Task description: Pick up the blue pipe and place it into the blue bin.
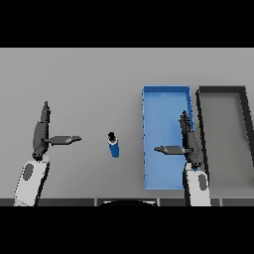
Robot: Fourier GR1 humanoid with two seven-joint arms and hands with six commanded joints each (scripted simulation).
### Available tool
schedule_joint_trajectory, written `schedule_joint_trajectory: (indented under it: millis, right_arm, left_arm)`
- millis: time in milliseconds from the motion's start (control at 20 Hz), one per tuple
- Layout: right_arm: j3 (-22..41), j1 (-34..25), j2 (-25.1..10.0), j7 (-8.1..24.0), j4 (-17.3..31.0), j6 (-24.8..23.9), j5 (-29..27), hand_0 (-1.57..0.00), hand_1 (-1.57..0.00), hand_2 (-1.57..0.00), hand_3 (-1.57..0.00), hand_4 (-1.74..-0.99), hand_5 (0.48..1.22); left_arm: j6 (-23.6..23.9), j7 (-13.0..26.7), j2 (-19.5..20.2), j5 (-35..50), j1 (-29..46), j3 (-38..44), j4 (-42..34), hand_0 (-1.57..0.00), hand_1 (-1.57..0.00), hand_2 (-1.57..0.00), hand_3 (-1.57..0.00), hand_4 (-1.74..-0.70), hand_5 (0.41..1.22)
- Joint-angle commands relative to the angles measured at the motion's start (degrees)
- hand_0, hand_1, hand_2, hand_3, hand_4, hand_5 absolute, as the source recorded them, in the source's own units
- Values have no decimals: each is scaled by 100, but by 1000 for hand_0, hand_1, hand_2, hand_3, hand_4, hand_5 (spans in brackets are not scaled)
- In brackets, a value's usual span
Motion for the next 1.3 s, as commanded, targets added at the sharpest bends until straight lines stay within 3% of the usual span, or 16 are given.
schedule_joint_trajectory:
  millis: [0, 250, 350, 500, 600, 700, 950, 1150, 1250]
  right_arm:
    - [2, 5, 2, -4, -4, -4, -1, 1, 1, 1, 1, -1225, 617]
    - [16, 67, 0, -36, -14, 11, 4, 1, 1, 1, 1, -1225, 617]
    - [384, 383, -418, -448, -370, 284, 478, 1, 1, 1, 1, -1224, 618]
    - [608, 579, -608, -423, -686, 367, 776, 1, 1, 1, 1, -1223, 620]
    - [672, 625, -627, -352, -775, 285, 941, 1, 1, 1, 1, -1203, 614]
    - [656, 506, -619, -73, -758, 199, 1006, 1, 1, 1, 1, -1186, 601]
    - [734, 621, -630, -356, -744, 256, 1057, 1, 1, 1, 1, -1198, 607]
    - [725, 586, -676, -380, -778, 268, 1071, 1, 1, 1, 1, -1208, 612]
    - [756, 588, -641, -239, -831, 280, 1063, 1, 1, 1, 1, -1212, 613]
  left_arm:
    - [2, -29, -1, 0, 6, 3, -5, 1, 1, 1, 1, -1074, 591]
    - [-11, -97, 20, -1, 92, 0, -50, 1, 1, 1, 1, -1074, 591]
    - [-1309, -413, 787, 86, 64, -279, -97, 1, 1, 1, 1, -1073, 590]
    - [-1941, -519, 1114, 194, 33, -358, -51, 1, 1, 1, 1, -1077, 588]
    - [-2063, -613, 1175, 207, 115, -385, -94, 1, 1, 1, 1, -1080, 596]
    - [-2194, -611, 1231, 286, 154, -410, -200, 1, 1, 1, 1, -1085, 604]
    - [-2832, -851, 1370, 298, 421, -827, -708, 1, 1, 1, 1, -1102, 554]
    - [-2961, -561, 1185, 122, 509, -1325, -1156, 1, 1, 1, 1, -1158, 497]
    - [-2860, -455, 972, -147, 478, -1565, -1180, 1, 1, 1, 1, -1176, 484]
